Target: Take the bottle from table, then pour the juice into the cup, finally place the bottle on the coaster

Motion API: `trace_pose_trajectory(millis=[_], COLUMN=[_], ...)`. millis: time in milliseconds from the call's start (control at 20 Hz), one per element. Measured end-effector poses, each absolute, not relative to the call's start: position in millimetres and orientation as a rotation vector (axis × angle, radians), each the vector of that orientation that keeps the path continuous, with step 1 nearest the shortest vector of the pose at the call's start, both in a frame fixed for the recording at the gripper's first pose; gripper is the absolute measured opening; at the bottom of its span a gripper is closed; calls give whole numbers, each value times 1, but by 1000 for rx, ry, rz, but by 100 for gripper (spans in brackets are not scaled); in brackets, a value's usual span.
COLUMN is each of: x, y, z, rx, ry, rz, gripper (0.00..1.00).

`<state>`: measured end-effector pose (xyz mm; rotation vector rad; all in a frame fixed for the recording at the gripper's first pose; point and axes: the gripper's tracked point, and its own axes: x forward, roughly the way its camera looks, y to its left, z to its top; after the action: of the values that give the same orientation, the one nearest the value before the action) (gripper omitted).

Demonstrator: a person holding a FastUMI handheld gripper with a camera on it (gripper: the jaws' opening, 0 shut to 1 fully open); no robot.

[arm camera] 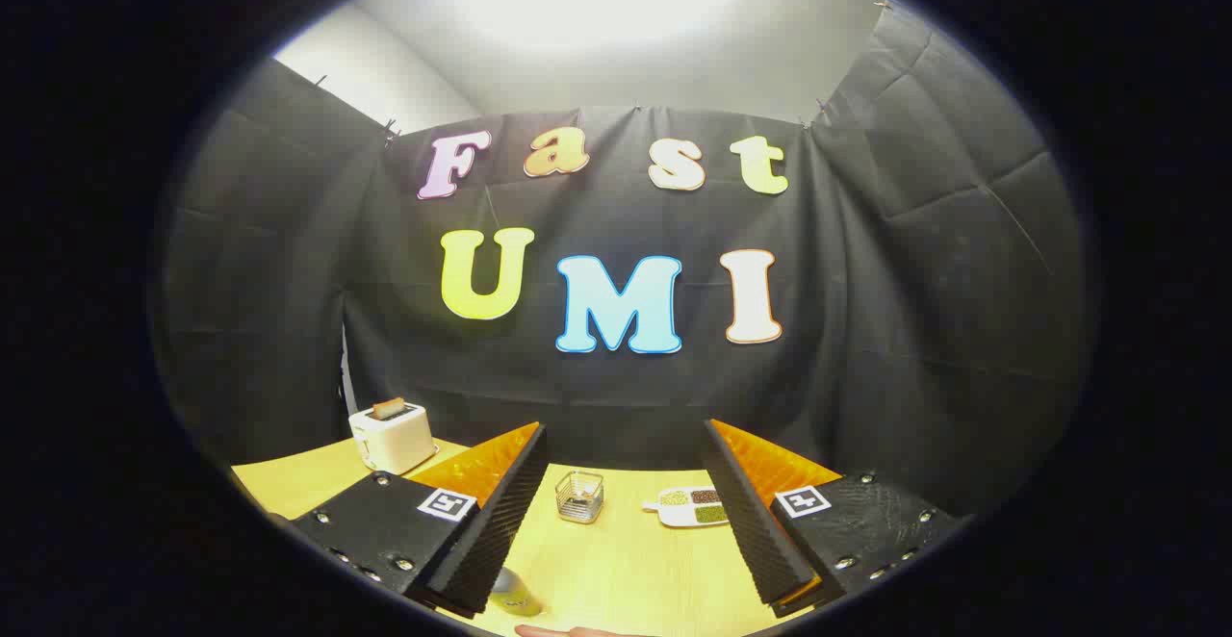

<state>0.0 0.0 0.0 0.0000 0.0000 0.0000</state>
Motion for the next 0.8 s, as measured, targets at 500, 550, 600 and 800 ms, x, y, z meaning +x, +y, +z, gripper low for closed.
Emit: trace_pose_trajectory(millis=[500, 550, 600, 800], x=[1, 0, 0, -1], y=[3, 3, 4, 14], z=[-12, -9, -9, -8], rx=[6, 5, 0, -14], ry=[50, 46, 43, 37], rz=[36, 30, 27, 36], gripper=[98, 98, 98, 98])
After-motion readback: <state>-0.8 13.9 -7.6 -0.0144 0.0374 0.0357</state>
